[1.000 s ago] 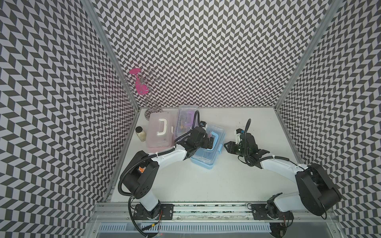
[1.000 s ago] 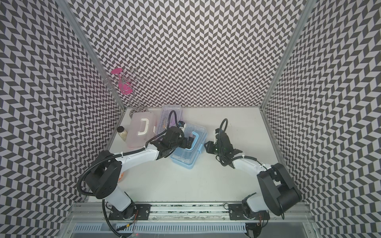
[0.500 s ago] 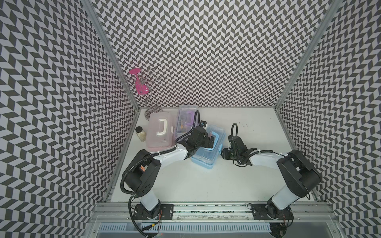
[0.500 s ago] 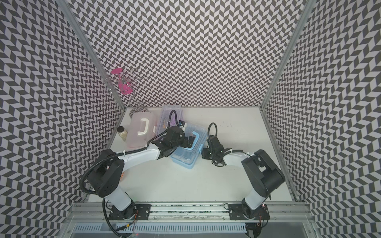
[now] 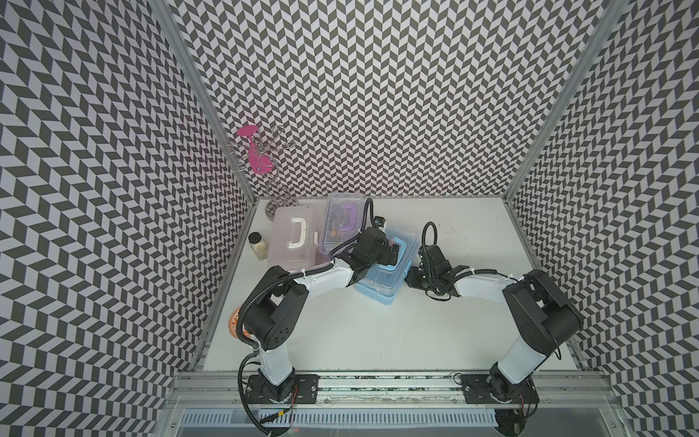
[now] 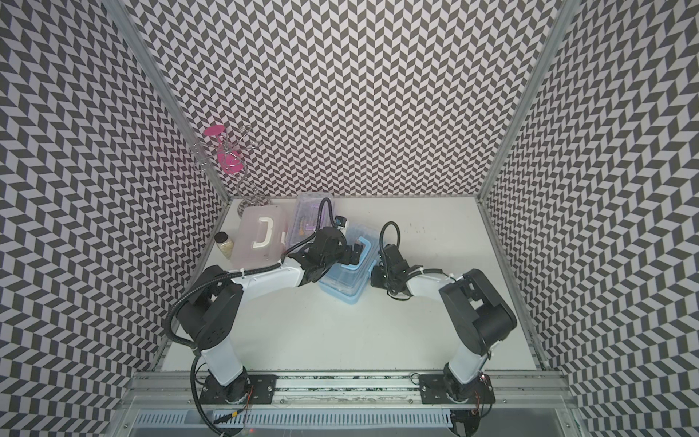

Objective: Close toolboxes
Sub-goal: Fasten the toolbox latch on the toolbox, then reset both arms

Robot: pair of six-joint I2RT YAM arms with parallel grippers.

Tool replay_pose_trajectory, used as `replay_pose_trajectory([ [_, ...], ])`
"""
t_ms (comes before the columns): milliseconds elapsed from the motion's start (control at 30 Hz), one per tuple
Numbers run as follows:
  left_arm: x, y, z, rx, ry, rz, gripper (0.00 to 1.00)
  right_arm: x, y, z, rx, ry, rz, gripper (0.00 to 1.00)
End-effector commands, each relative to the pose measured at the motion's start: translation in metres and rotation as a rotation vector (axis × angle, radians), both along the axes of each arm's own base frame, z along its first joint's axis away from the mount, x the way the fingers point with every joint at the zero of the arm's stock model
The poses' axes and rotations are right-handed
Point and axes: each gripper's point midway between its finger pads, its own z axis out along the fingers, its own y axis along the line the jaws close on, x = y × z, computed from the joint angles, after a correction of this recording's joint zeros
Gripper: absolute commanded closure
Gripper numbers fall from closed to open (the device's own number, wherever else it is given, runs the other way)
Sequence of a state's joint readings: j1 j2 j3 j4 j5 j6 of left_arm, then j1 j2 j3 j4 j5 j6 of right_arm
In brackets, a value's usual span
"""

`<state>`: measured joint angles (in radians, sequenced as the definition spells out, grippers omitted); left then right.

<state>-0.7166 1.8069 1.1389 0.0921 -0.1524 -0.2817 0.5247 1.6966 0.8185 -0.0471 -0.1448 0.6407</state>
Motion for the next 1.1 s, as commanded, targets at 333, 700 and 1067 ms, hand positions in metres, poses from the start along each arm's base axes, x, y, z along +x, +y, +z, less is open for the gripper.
replay_pose_trajectory([
  [333, -0.032, -0.091, -0.026, 0.005, 0.125, -0.262, 0.02, 0.072, -0.024, 0.071, 0.181, -0.265, -0.056, 0.6],
  [700, 0.0, -0.029, 0.089, 0.063, -0.231, 0.029, 0.01, 0.067, -0.113, 0.081, 0.026, -0.311, -0.207, 0.29],
  [1067, -0.048, 0.113, 0.115, 0.067, -0.361, 0.441, 0.0, 0.047, -0.196, 0.121, -0.357, -0.556, -0.422, 0.15],
])
